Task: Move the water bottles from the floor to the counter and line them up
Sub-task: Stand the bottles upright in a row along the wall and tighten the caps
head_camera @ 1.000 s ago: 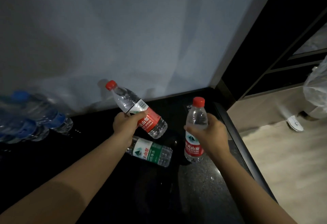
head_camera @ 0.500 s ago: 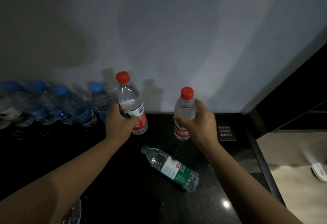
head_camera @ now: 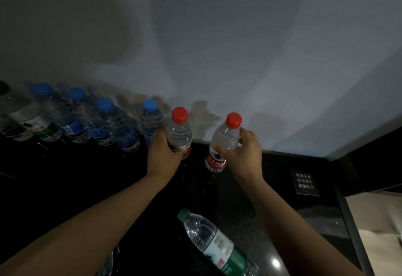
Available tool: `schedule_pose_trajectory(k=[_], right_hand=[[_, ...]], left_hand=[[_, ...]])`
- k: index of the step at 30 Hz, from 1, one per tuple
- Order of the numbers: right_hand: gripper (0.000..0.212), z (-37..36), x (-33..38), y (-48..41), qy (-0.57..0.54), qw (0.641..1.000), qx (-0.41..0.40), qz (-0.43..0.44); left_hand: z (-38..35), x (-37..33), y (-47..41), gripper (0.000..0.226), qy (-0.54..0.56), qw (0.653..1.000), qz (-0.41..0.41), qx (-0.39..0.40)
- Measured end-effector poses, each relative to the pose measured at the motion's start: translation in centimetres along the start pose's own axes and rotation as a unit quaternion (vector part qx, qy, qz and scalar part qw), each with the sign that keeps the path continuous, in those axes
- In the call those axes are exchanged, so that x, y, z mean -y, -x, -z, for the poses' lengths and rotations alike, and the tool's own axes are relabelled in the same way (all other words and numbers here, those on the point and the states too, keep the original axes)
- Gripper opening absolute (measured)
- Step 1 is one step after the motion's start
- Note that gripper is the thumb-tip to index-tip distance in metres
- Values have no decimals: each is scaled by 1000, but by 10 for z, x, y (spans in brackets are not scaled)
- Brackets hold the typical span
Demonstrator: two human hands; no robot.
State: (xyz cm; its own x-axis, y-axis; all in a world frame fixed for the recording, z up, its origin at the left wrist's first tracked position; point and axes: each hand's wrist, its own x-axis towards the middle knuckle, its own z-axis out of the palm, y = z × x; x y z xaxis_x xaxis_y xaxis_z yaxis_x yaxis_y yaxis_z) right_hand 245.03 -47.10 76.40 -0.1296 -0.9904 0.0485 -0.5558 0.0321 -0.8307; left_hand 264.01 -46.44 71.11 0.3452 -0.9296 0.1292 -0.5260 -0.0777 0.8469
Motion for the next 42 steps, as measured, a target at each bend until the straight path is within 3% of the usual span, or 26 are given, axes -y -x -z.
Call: schedule_pose_trajectory(k=[10,19,26,42], right_hand=[[49,-14,-10,-8,-4,1000,7,21],[50,-20,-20,-15,-18,999,20,20],[55,-37,-25,-24,-62,998,19,-7],[64,-67,-24,-30,-13,999,35,5]], left_hand=[[-14,18,-11,35,-7,1000,-17,-5],[-28,34,-13,36,4,998,56,-19],[-30,33,-13,41,3,999,42,-24],[-26,28,-16,30,-38,995,89,1]])
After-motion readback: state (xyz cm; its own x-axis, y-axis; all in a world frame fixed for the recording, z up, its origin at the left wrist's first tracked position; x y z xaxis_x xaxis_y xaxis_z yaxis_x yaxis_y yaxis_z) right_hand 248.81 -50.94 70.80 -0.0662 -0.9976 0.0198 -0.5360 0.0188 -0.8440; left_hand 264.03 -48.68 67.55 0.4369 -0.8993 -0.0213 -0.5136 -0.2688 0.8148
